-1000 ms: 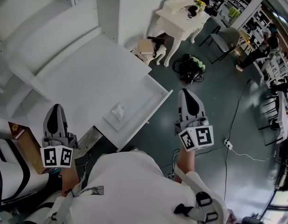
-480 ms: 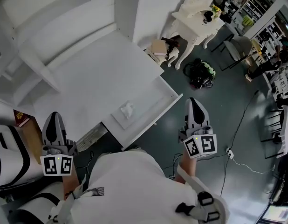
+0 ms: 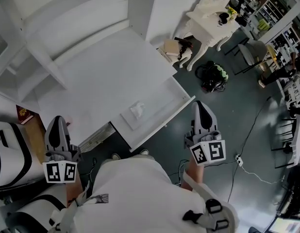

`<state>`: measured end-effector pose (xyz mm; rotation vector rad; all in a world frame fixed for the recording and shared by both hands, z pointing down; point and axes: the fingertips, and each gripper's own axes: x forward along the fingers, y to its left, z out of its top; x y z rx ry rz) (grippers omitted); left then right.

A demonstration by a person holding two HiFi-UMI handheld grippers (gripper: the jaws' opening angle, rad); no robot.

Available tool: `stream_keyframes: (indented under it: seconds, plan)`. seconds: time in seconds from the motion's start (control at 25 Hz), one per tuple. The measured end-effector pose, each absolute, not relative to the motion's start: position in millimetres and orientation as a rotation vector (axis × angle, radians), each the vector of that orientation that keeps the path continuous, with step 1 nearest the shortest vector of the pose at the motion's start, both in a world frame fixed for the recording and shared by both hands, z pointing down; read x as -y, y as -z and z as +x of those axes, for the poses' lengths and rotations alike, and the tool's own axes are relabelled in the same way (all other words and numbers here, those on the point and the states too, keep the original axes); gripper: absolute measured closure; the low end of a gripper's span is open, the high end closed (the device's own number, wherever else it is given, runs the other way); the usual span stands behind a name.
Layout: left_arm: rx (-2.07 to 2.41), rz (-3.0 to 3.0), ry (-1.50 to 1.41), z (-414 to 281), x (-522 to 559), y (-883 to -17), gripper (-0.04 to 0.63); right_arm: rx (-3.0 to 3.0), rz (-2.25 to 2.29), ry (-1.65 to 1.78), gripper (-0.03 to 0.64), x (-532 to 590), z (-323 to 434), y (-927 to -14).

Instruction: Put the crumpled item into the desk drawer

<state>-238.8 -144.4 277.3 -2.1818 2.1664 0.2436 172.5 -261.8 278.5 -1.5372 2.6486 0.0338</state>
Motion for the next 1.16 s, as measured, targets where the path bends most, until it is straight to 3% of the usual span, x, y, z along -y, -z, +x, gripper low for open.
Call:
stream_keyframes:
  seconds: [1.16]
  plan:
    - [-2.080, -2.296, -0.280, -229, 146, -285, 0.578, -2.599, -1.509, 0.050, 0.607, 226, 169, -266]
